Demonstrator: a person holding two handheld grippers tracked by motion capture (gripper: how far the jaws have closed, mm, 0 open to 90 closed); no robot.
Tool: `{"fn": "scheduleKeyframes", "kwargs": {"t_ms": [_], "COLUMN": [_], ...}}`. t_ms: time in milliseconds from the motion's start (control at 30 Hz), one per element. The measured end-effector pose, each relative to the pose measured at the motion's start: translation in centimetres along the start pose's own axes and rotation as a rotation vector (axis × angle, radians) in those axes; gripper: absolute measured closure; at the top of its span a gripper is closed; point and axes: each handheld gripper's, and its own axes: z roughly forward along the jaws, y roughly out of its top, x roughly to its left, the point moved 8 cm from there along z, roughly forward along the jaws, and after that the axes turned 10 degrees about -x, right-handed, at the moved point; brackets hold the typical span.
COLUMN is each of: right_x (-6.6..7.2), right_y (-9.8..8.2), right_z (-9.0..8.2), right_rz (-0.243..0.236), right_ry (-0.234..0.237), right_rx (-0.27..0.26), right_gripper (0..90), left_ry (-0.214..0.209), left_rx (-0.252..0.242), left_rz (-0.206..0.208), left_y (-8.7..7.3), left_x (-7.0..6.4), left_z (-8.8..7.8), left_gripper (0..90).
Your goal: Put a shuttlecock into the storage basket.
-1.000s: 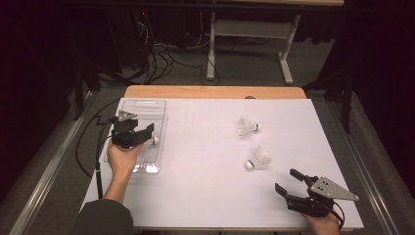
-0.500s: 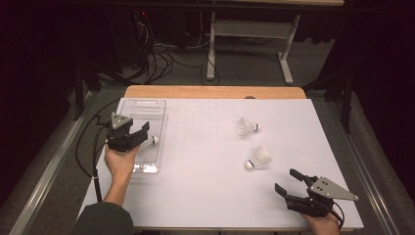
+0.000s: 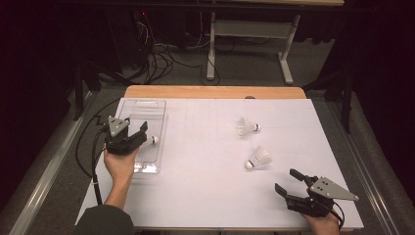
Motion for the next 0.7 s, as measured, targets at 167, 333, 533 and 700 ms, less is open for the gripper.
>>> {"fn": "scheduleKeyframes", "kwargs": {"t_ms": [167,333,533,700], "right_x": [0.0,0.0,0.0,0.0], "right_y": [0.0,0.0,0.0,0.0], "right_z": [0.0,0.0,0.0,0.0], "right_rz": [-0.001,0.0,0.001,0.001], "right_ry": [0.0,0.0,0.0,0.0], "right_rx": [0.0,0.0,0.0,0.0], "right_gripper": [25.2,25.2,25.2,25.2], "left_ry": [-0.001,-0.005,-0.003,-0.008], "left_rx": [-0.007,-0.022,-0.035,-0.052], "left_rz": [0.004,0.005,-0.007,-0.012], "left_y": [-0.1,-0.2,-0.7,-0.7], "left_x": [-0.1,-0.1,0.2,0.3], "left_z": [-0.4,-1.0,-1.8,-2.7], "left_gripper": [37.0,37.0,36.9,36.7]}}
